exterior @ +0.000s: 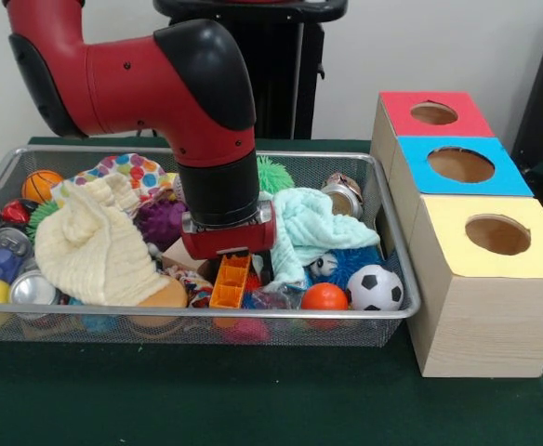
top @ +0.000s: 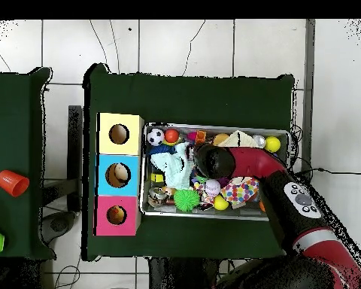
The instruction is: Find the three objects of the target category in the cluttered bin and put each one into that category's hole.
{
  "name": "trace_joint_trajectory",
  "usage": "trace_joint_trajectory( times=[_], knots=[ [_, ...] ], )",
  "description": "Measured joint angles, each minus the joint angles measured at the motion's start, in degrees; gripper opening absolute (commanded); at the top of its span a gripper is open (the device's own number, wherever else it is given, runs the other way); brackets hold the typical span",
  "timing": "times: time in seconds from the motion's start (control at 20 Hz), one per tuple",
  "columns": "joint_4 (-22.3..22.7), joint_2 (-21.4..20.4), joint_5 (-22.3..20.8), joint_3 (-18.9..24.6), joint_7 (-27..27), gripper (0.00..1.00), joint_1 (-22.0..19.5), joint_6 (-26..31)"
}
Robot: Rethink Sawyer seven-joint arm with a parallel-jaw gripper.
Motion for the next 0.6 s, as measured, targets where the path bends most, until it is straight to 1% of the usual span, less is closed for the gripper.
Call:
trace_joint_trajectory(
  times=[0.6],
  knots=[
    [0.05, -0.42, -0.56, 0.11, 0.00, 1.00, 0.19, 0.12]
  ],
)
